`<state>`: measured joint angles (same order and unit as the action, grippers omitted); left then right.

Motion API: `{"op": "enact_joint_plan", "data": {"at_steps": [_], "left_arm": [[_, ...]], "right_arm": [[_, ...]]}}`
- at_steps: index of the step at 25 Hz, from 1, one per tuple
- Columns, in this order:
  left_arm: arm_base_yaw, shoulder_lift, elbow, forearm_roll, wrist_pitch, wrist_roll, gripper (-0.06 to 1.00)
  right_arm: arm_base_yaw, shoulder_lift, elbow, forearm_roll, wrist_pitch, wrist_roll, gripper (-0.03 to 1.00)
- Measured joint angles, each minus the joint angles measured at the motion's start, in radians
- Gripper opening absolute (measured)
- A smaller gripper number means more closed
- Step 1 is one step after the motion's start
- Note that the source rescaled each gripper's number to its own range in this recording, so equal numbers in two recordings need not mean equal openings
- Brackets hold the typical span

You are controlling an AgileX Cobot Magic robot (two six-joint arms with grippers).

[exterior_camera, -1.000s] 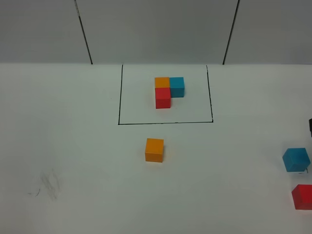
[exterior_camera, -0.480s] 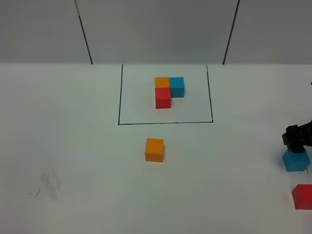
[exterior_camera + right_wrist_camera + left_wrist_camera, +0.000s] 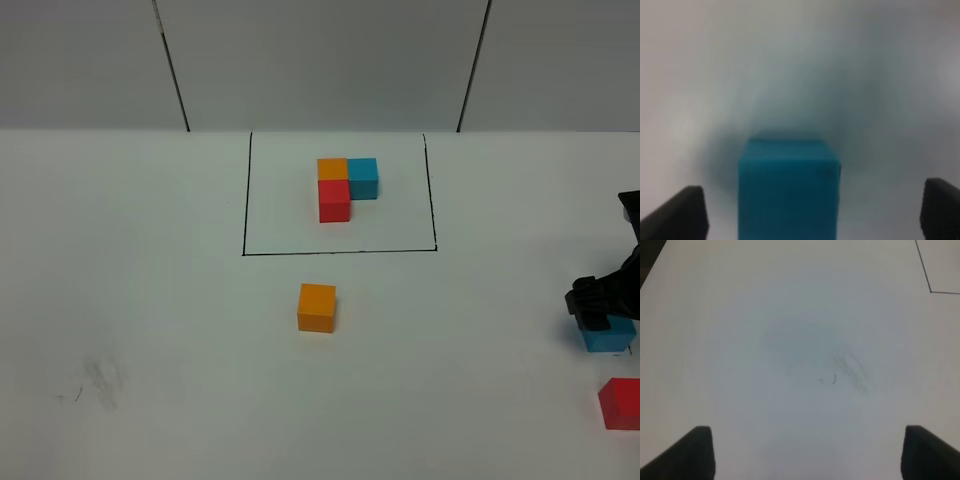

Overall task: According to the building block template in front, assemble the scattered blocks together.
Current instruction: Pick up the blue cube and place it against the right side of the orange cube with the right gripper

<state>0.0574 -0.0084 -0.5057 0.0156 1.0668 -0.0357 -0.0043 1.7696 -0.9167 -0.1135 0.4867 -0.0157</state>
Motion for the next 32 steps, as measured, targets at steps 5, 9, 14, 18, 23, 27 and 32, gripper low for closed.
{"op": "enact_joint_plan", "data": {"at_steps": [5,9,14,18,23,27,32], "left_arm": [[0.000,0.000,0.000,0.000,0.000,0.000,0.65],[0.000,0.000,0.000,0.000,0.000,0.000,0.65],[0.000,0.000,0.000,0.000,0.000,0.000,0.65],[0.000,0.000,0.000,0.000,0.000,0.001,0.65],[0.000,0.000,0.000,0.000,0.000,0.001,0.65],[0.000,0.000,0.000,0.000,0.000,0.001,0.65],[0.000,0.000,0.000,0.000,0.000,0.001,0.65]], "right_arm": [[0.000,0.043,0.000,0.005,-0.011,0.000,0.84],[0.000,0.056,0.000,0.007,-0.026,0.000,0.83],[0.000,0.076,0.000,0.042,-0.028,-0.031,0.62],[0.013,0.082,0.000,0.054,-0.030,-0.055,0.06],[0.051,0.080,-0.014,0.055,-0.036,-0.132,0.00],[0.133,0.059,-0.067,0.053,-0.033,-0.267,0.00],[0.276,0.065,-0.172,0.088,0.021,-0.555,0.00]]}}
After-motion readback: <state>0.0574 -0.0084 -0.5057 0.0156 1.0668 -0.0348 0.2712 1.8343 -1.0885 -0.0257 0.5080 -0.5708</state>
